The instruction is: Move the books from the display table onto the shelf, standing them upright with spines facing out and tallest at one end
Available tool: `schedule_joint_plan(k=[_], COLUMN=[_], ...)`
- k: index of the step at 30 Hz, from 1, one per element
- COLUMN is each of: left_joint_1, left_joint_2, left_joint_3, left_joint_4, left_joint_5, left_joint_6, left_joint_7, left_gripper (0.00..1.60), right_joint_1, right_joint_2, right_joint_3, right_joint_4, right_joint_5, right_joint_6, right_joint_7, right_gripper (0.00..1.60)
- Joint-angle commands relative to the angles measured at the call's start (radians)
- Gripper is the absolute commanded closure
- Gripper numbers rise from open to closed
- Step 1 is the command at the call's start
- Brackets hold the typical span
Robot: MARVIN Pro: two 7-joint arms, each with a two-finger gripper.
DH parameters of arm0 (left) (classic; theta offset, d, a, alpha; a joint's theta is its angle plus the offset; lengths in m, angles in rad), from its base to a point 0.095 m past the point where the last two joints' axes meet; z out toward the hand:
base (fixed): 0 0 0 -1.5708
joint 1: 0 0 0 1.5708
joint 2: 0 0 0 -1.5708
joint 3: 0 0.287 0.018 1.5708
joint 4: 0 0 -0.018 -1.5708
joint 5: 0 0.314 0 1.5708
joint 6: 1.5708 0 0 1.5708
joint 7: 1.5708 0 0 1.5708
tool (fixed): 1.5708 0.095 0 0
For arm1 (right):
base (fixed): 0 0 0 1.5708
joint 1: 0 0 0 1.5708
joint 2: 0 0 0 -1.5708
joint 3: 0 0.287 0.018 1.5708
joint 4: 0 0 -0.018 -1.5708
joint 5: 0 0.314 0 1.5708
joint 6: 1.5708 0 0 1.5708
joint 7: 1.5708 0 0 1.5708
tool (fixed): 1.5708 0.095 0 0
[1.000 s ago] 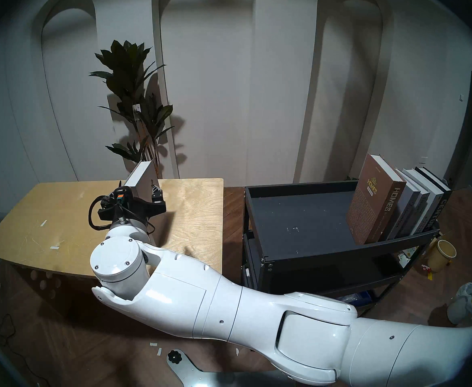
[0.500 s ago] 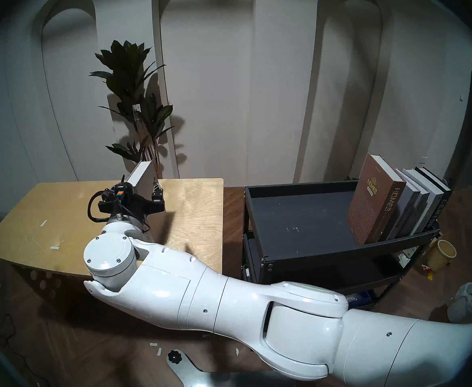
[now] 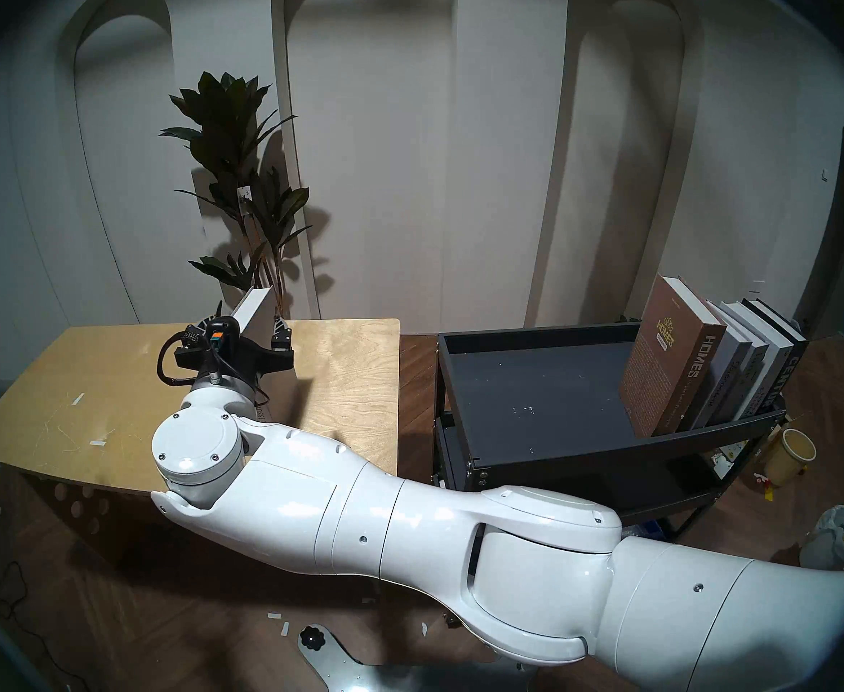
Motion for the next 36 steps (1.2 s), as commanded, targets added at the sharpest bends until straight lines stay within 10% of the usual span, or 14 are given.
schedule_joint_plan(k=[1,36], left_joint_1=[-0.012,-0.028], left_joint_2=[0.015,0.009], left_joint_3=[-0.016,-0.012], left_joint_4=[0.000,0.010], left_joint_5=[-0.001,0.011], left_joint_6=[-0.007,-0.004], left_joint_7=[-0.006,-0.034], left_gripper=[0.00,0.00], right_joint_1=[0.054,0.084], right_joint_2=[-0.022,-0.022], right_joint_3=[-0.009,-0.104], right_joint_4=[0.005,0.141], right_joint_5=[0.014,0.143], right_joint_6=[-0.017,-0.027], right_joint_7=[0.027,0.133], right_gripper=[0.00,0.00])
